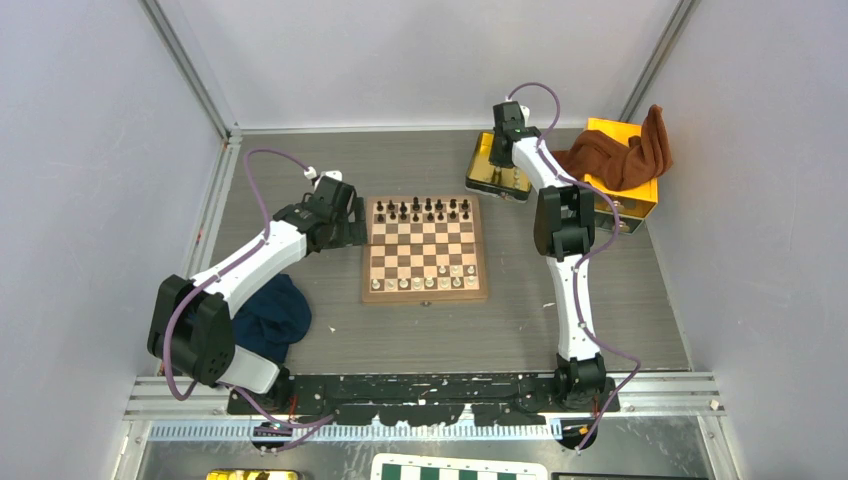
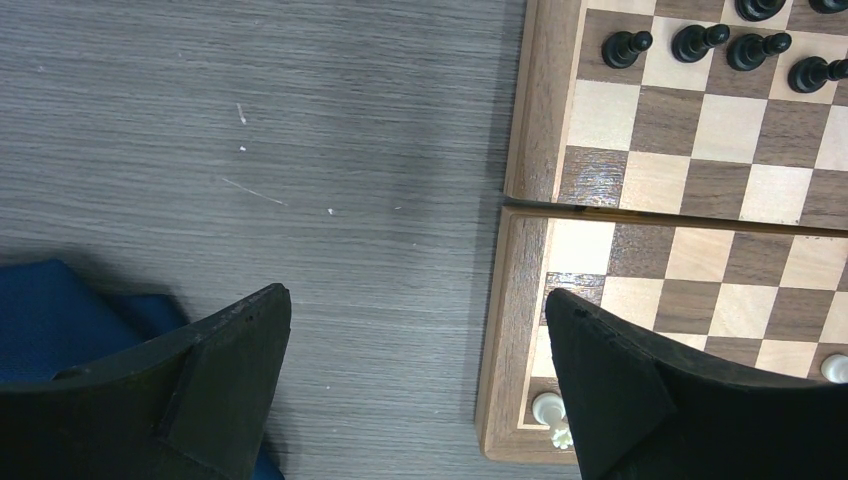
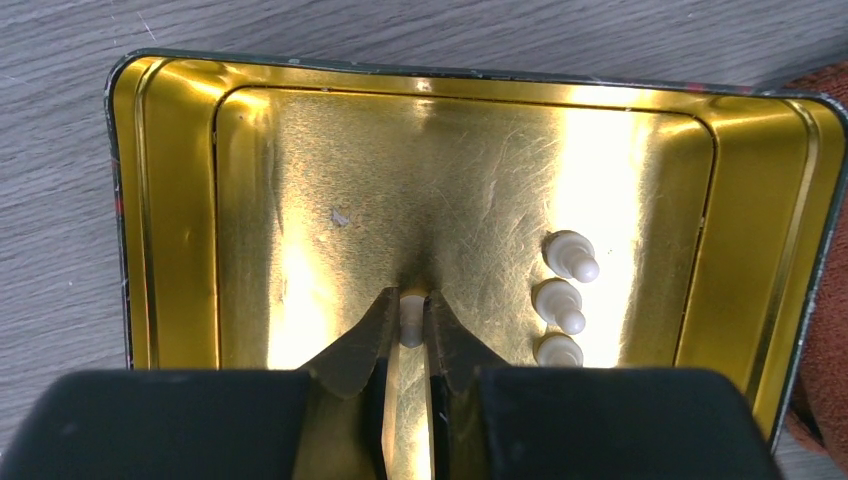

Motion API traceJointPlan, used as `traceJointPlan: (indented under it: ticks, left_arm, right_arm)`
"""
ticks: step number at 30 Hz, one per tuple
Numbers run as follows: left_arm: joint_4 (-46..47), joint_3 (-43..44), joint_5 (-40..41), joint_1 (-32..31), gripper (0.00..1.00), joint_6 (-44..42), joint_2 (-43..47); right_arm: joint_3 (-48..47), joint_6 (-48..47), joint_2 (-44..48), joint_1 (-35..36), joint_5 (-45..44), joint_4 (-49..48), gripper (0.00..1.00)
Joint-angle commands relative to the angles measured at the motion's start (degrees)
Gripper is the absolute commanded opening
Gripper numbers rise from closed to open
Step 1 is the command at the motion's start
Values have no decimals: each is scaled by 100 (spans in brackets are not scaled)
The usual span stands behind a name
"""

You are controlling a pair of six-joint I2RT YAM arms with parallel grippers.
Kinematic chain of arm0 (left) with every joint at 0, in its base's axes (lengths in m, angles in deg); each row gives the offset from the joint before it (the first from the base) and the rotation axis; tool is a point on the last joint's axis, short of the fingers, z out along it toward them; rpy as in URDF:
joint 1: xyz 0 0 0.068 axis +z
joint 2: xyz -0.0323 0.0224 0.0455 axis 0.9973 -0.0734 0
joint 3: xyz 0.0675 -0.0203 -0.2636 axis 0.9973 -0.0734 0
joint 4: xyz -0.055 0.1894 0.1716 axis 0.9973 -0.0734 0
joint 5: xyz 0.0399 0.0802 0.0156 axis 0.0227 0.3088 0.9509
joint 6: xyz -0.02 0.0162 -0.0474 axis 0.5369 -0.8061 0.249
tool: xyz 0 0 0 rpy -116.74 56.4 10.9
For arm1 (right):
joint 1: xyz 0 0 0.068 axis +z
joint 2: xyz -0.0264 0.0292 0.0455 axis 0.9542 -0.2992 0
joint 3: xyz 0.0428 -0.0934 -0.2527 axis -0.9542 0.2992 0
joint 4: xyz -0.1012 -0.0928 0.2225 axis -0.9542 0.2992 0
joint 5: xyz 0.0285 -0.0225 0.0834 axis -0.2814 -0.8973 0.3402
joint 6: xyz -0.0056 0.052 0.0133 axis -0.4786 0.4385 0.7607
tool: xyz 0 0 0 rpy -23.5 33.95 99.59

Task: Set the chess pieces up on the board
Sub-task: Pick up the chess piece from the storage box.

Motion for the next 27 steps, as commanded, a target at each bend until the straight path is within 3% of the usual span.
traceJointPlan:
  ticks: [1, 6, 18, 27]
  left_arm:
    - [168, 219, 22, 44, 98, -52, -2]
    - [157, 227, 13, 44, 98, -53, 28]
    - [118, 103, 13, 44, 98, -30, 279]
    - [167, -99, 22, 44, 98, -42, 595]
  right_arm:
    - [-222, -2, 132, -27, 12, -41, 8]
    - [-179, -37, 247, -25, -68, -45, 1]
    - [-77, -158, 793, 13, -155, -23, 1]
    - [631, -291, 1639, 215, -335, -124, 1]
